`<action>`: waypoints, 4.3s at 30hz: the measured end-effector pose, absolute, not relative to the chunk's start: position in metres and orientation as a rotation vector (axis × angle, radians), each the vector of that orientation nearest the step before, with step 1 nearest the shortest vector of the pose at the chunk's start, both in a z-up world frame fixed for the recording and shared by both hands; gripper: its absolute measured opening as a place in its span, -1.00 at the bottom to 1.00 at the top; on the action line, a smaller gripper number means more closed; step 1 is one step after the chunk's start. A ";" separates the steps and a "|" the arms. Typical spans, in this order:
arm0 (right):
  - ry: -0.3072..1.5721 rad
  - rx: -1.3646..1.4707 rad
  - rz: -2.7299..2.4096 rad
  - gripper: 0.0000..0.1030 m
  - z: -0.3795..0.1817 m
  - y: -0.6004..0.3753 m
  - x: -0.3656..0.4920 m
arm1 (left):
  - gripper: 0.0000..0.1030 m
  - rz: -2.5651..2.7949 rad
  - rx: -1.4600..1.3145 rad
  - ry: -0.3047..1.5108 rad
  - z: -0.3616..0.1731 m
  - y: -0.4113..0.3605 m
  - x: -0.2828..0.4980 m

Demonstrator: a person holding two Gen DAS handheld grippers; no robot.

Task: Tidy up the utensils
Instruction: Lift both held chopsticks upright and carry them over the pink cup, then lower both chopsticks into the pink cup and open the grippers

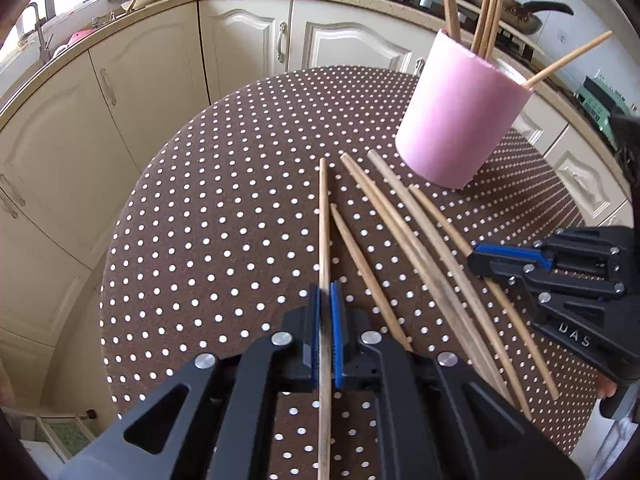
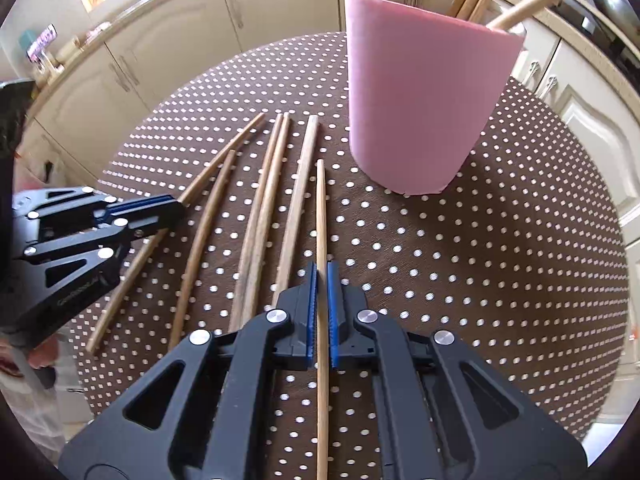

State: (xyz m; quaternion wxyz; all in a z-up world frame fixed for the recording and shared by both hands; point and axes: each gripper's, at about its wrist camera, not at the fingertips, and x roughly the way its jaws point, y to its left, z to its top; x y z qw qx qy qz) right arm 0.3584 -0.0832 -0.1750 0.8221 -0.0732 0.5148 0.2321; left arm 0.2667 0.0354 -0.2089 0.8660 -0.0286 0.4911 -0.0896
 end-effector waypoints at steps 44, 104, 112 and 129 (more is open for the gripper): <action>0.594 0.199 0.622 -0.89 -0.042 -0.161 0.306 | -0.89 -0.357 -0.123 0.401 -0.082 -0.021 0.225; 0.237 0.239 0.443 -0.89 0.009 -0.187 0.384 | -0.89 -0.299 -0.230 0.052 -0.077 -0.045 0.338; 0.278 0.235 0.447 -0.89 -0.006 -0.182 0.384 | -0.89 -0.321 -0.214 0.116 -0.090 -0.042 0.330; 0.298 0.165 0.427 -0.89 -0.013 -0.159 0.367 | -0.49 -0.326 -0.184 0.175 -0.082 -0.027 0.306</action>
